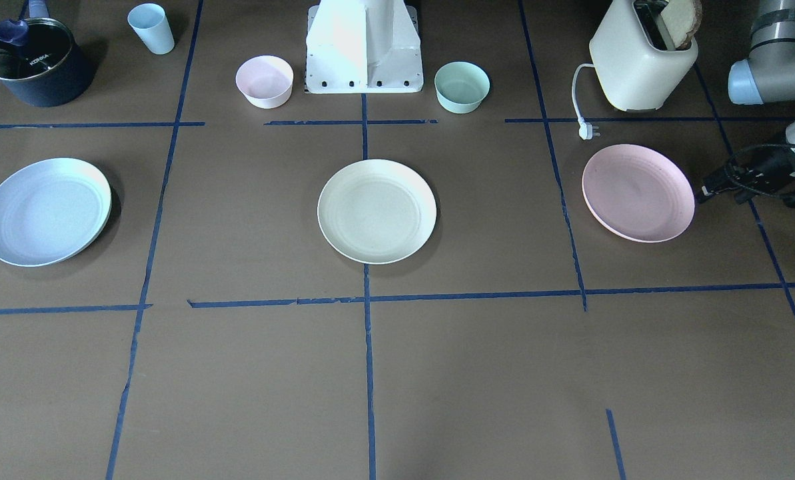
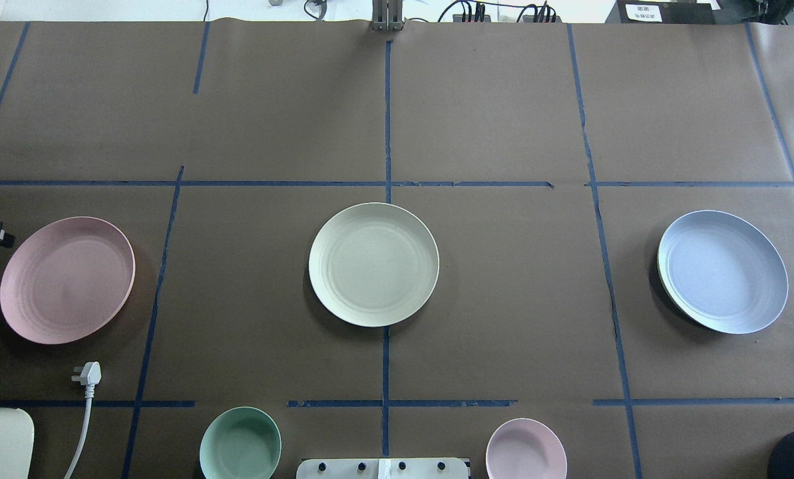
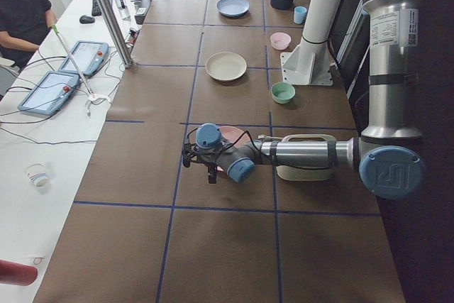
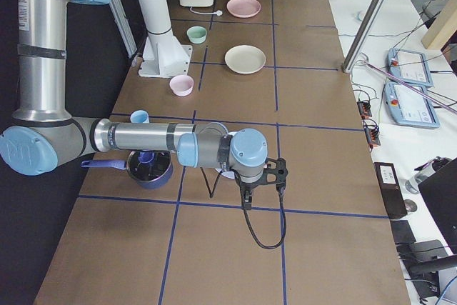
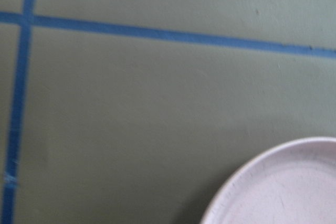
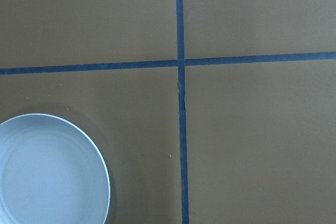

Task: Stack three plates with pink and blue
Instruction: 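Reach the left gripper to the pink plate rim and grasp it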

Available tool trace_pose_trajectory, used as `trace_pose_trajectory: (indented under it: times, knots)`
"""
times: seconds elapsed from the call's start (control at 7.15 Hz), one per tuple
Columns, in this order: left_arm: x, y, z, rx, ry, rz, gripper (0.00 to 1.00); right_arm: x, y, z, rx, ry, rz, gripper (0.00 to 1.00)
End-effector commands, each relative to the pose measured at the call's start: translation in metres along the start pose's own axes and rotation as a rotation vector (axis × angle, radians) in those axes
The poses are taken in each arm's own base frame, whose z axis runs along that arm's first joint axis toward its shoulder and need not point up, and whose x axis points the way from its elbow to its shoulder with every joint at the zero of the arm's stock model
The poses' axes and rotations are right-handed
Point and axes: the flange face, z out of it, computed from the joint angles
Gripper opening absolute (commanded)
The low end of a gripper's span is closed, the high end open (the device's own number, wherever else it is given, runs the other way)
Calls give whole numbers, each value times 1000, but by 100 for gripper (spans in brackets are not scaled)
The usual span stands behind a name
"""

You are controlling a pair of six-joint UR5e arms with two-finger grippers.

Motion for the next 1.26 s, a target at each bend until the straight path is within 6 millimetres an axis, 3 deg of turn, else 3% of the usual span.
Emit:
trace_pose_trajectory:
  times: [0.0,0.14,0.28,0.42,0.7,0.84,1.12]
  knots:
    - [12,13,23,-51,-4,28,100,-1,-1,-1,1,1,-2,100]
    - [14,15,27,-62,-6,33,100,-1,-1,-1,1,2,-2,100]
    - [14,16,29,-66,-6,34,94,-1,-1,-1,1,2,-2,100]
    - [13,16,30,-67,-8,28,72,0,-1,-1,1,4,-2,100]
    - [10,18,31,-74,-14,19,15,0,-1,-1,1,4,-2,100]
    - [10,18,31,-74,-14,19,4,-1,-1,-1,1,2,-2,100]
    - [7,22,28,-76,-11,15,2,-5,-9,-5,10,8,30,100]
